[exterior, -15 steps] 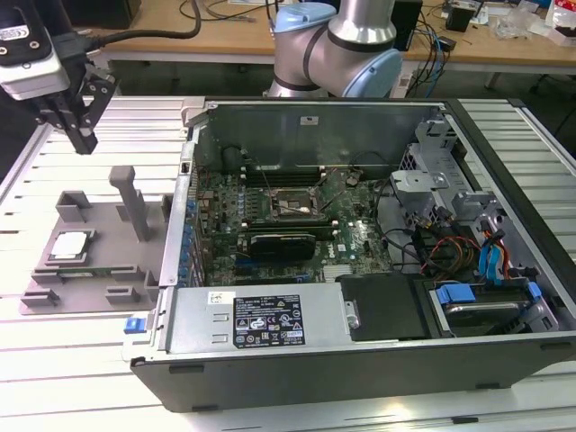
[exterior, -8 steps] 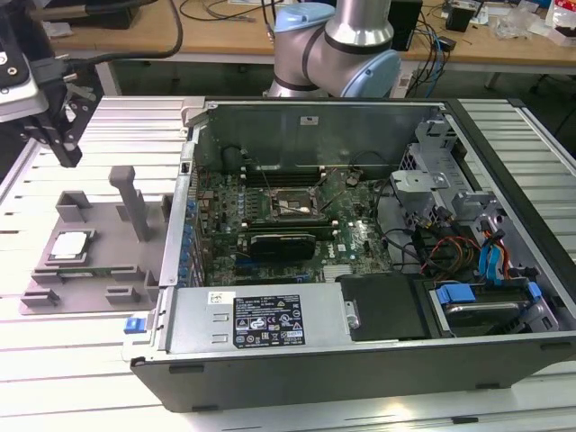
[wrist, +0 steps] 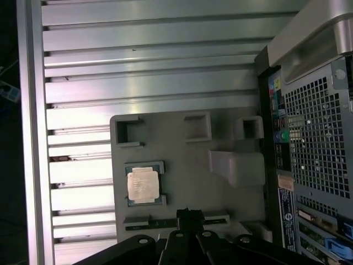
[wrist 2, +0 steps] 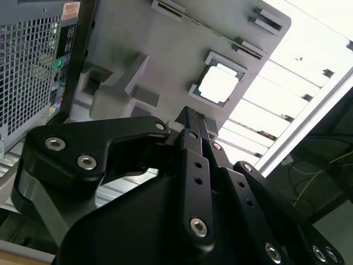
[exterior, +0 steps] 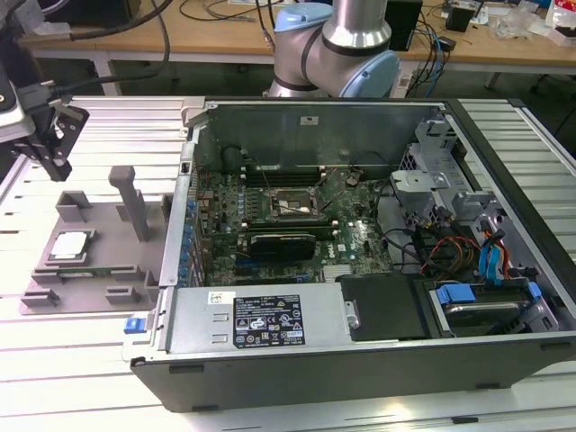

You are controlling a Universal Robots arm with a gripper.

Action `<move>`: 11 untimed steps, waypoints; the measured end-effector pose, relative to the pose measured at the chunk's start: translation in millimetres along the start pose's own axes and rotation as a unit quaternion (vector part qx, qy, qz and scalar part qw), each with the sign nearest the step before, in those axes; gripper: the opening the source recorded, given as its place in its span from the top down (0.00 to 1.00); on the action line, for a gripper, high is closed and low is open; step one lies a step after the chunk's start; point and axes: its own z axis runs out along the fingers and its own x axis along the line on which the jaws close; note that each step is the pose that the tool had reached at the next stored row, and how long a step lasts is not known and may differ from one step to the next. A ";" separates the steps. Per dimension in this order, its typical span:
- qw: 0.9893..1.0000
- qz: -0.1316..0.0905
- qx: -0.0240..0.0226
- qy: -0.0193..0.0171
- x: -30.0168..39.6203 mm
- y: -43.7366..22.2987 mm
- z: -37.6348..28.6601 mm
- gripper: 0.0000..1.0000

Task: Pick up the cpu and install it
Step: 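Reach for the cpu, then pick up the cpu and move it towards the insertion slot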

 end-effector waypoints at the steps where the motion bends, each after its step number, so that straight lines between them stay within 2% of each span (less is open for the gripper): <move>1: 1.000 0.000 0.000 0.000 0.5 0.0 1.2 0.89; 6: 1.000 0.000 0.000 0.000 6.0 -0.8 8.9 0.89; 11: 1.000 0.000 0.000 0.000 7.4 -1.0 10.7 0.89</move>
